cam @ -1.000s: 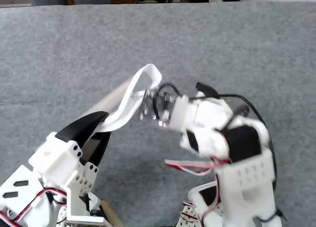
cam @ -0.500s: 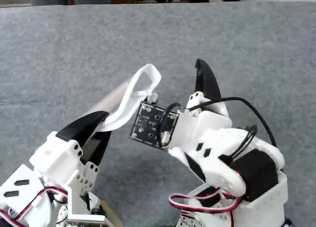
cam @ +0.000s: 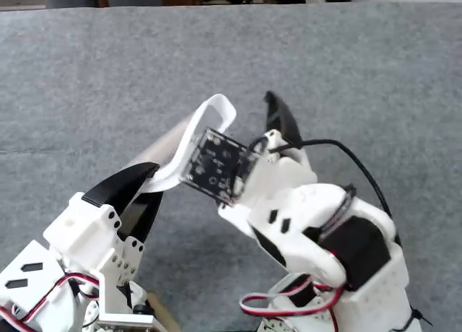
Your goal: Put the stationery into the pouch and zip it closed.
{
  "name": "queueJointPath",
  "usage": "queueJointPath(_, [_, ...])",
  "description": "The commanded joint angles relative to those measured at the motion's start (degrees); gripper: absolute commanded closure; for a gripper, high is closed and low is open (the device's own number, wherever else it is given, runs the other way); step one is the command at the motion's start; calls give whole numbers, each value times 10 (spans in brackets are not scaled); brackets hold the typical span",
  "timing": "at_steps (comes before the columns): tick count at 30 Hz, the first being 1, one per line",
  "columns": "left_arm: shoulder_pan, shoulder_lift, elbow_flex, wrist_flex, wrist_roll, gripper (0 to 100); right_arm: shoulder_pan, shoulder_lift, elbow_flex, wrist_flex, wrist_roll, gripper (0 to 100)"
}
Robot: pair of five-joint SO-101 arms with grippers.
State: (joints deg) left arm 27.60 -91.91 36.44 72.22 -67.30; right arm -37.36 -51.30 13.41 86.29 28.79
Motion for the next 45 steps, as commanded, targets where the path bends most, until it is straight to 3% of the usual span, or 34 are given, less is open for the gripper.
queueJointPath(1, [-5, 1, -8, -24, -1, 973, 10, 14, 3, -25, -11, 691])
queueJointPath(7, [-5, 1, -7, -25, -1, 973, 9, 14, 7, -28, -11, 833])
queueJointPath(19, [-5, 1, -8, -22, -2, 973, 53, 13, 32, -62, -7, 858])
queueJointPath(24, [-5, 1, -9, -22, -2, 973, 53, 13, 33, -81, -7, 989])
queueJointPath(30, [-5, 0, -9, -21, -2, 973, 58, 14, 33, -87, -7, 987])
queueJointPath(37, [-5, 0, -9, -21, 1, 973, 145, 12, 33, -118, -5, 986])
queueJointPath(45, [-5, -2, -8, -20, 1, 973, 180, 12, 32, -125, 38, 986])
